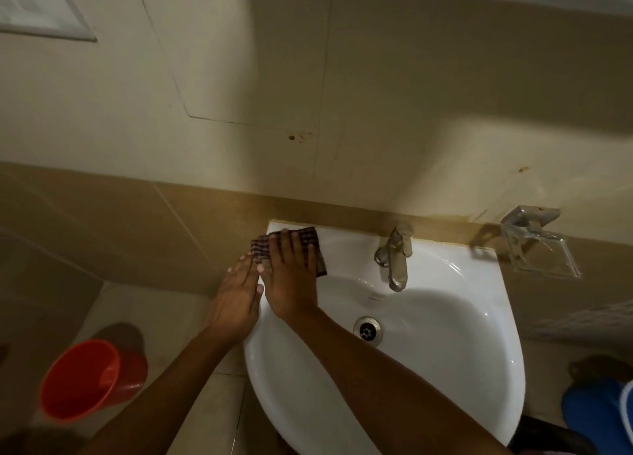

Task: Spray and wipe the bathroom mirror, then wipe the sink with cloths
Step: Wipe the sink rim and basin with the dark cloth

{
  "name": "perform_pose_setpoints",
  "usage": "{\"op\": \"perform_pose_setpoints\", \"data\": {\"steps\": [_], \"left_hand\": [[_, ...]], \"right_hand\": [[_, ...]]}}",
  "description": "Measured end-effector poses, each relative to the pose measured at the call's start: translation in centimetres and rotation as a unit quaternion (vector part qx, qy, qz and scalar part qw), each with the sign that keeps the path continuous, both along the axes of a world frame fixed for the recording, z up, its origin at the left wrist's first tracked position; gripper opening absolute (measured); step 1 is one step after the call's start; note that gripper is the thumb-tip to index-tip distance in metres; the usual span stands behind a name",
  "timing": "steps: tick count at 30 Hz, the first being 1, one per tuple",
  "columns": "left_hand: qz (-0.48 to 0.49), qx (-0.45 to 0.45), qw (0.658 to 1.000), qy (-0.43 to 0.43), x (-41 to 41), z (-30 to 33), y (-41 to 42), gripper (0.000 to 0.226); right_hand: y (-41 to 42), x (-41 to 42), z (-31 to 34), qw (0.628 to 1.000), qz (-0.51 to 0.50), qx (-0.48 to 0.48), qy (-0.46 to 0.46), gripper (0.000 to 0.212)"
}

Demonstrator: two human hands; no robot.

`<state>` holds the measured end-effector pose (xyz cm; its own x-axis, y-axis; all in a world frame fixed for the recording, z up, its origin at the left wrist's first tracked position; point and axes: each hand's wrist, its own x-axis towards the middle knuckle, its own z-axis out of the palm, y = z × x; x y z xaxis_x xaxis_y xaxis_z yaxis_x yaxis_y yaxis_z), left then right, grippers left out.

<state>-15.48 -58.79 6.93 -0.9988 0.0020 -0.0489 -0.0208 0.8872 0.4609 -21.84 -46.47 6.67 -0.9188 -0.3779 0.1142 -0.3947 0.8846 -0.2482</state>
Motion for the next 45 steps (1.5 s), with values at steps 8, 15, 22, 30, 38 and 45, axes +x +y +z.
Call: {"op": "perform_pose_setpoints", "data": {"steps": [8, 15, 22, 30, 38, 45], "left_hand": [[0.005, -0.007, 1.0, -0.006, 0.5, 0.0, 0.0, 0.068], [0.132, 0.098, 0.984, 0.066, 2.2, 2.8, -0.1, 0.044], [0.155, 0.096, 0.983, 0.019, 4.1, 3.6, 1.3, 0.045], [0.106, 0.084, 0.989, -0.058, 8.7, 2.4, 4.9, 0.061], [0.136, 0.055, 0.986, -0.079, 12.6, 2.3, 7.3, 0.061], [0.121, -0.007, 0.989, -0.08, 13.9, 2.8, 7.9, 0.057]], "right_hand": [[2.8, -2.9, -0.2, 1.0, -0.01, 0.017, 0.004, 0.061], [0.9, 1.3, 0.0, 0.997, 0.074, -0.015, -0.036, 0.055], [2.2, 12.1, -2.2, 0.974, 0.153, -0.137, -0.095, 0.05], [14.1, 22.0, 0.8, 0.955, 0.254, -0.072, -0.132, 0.055], [14.7, 22.9, 1.1, 0.966, 0.227, 0.001, -0.121, 0.067], [13.1, 23.5, 1.8, 0.974, 0.2, 0.036, -0.1, 0.068]]}}
